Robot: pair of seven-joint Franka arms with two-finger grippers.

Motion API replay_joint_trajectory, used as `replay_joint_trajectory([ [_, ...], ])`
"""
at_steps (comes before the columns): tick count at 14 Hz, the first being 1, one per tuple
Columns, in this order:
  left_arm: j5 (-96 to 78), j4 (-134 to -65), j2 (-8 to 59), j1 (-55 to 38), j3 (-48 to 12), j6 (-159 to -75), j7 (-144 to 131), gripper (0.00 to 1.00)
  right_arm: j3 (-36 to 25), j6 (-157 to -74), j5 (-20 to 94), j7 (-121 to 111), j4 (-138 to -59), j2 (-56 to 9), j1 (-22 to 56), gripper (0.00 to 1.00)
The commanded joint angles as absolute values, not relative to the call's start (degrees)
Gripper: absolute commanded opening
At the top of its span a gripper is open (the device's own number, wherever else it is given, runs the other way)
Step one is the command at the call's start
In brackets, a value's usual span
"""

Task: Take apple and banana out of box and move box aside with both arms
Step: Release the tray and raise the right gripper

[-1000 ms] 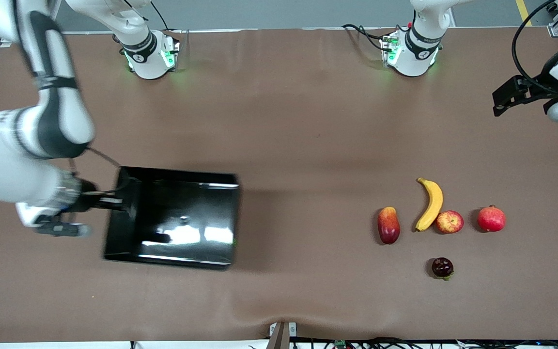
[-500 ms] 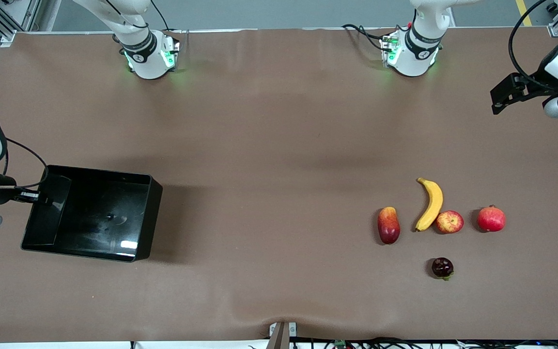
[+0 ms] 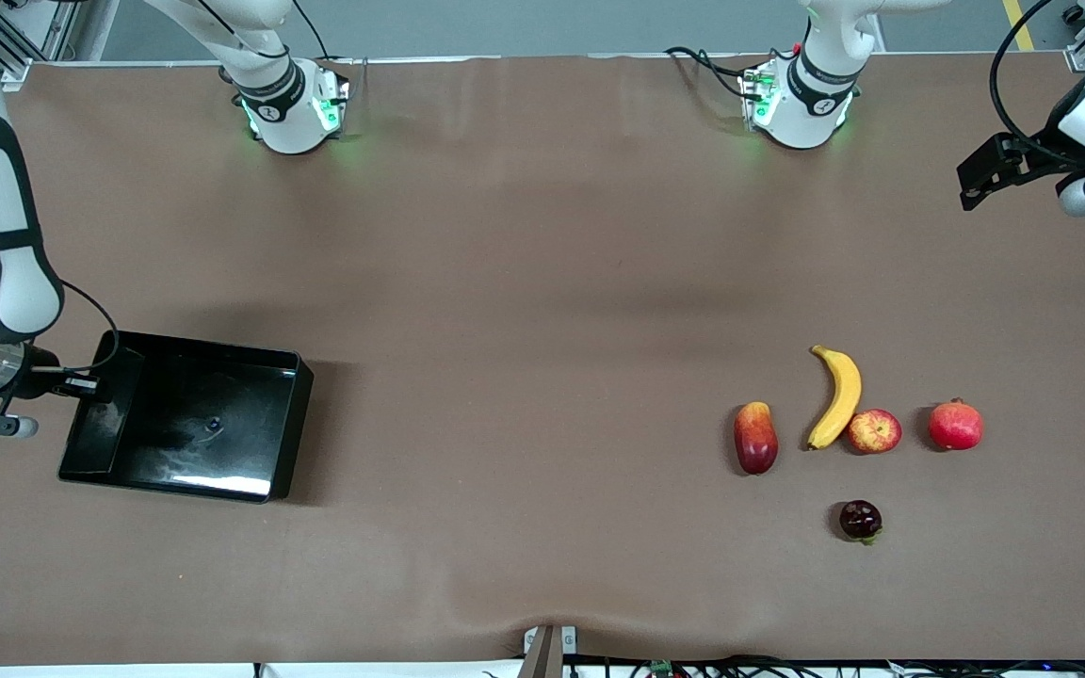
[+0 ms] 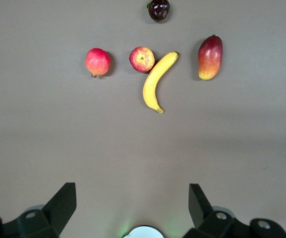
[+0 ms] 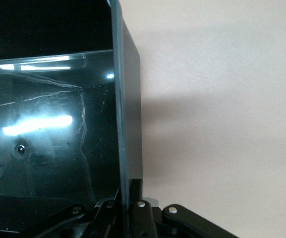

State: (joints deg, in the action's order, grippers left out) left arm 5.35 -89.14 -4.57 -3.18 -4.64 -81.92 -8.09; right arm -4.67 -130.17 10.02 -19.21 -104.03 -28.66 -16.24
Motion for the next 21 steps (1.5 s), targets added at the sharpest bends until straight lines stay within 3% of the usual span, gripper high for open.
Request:
replay_joint_trajectory([
  [1, 4.40, -91.50, -6.77, -6.15, -1.41, -83.14, -8.00, 1.00, -3.16, -131.40, 10.02, -21.88, -104.33, -28.91, -18.81, 0.00],
  [4, 4.04, -91.23, -6.24, -6.50, -1.49, -83.14, -8.35, 1.00, -3.08, -132.36, 10.28, -23.54, -104.33, -30.67, -19.69, 0.00],
  [5, 4.04, -91.32, -6.33, -6.50, -1.58, -83.06, -8.35, 1.00, -3.08, -132.36, 10.28, -25.03, -104.33, -30.85, -19.77, 0.36],
  [6, 3.96, -91.32, -6.50, -6.50, -1.84, -82.97, -8.35, 1.00, -3.08, -132.36, 10.28, -27.05, -104.33, -30.85, -19.95, 0.86],
  [7, 4.04, -91.32, -6.59, -6.42, -2.11, -82.79, -8.52, 1.00, -3.08, -132.28, 10.28, -27.94, -104.24, -30.76, -20.04, 1.00],
  [11, 4.04, -91.23, -6.68, -6.50, -2.11, -82.71, -8.79, 1.00, -3.08, -128.51, 10.02, -28.30, -102.32, -26.91, -18.90, 1.00],
  [13, 3.96, -91.32, -6.85, -6.42, -2.11, -82.53, -8.79, 1.00, -2.99, -122.20, 9.93, -27.86, -99.77, -24.27, -17.41, 1.00],
  [21, 3.96, -91.32, -7.03, -6.42, -2.11, -82.44, -9.05, 1.00, -2.99, -107.16, 3.43, -6.89, -98.70, -11.53, -4.94, 1.00],
])
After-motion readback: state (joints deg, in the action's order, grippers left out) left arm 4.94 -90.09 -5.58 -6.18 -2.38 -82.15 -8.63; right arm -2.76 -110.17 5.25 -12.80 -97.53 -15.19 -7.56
